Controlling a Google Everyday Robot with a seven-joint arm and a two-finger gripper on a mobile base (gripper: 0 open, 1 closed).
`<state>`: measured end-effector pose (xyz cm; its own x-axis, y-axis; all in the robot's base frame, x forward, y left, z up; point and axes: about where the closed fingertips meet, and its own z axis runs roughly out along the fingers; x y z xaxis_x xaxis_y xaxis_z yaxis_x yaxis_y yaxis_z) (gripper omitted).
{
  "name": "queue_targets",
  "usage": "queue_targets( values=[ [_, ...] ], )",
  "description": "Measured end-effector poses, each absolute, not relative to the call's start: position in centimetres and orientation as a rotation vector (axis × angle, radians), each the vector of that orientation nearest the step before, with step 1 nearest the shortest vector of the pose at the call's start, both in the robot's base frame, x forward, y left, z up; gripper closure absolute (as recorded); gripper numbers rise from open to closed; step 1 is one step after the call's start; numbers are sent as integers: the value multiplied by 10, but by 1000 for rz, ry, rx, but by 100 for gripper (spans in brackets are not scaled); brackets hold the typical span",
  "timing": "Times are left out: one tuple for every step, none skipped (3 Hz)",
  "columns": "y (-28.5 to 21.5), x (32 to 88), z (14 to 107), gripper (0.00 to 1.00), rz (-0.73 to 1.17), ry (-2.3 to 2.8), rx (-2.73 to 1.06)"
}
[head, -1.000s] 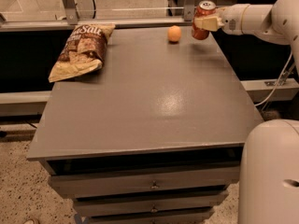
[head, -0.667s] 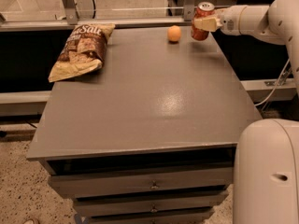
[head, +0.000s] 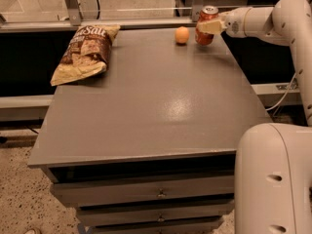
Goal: Move coke can near orange
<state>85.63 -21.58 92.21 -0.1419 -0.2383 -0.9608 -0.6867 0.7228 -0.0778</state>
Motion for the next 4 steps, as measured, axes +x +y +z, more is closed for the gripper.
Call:
queue_targets(
  values=[
    [-209, 861, 914, 16, 463, 1728, -752],
    [-204, 866, 906, 0, 468, 1741, -757],
    [-202, 868, 904, 0, 471, 1743, -759],
    [-202, 868, 904, 0, 471, 1743, -759]
  ],
)
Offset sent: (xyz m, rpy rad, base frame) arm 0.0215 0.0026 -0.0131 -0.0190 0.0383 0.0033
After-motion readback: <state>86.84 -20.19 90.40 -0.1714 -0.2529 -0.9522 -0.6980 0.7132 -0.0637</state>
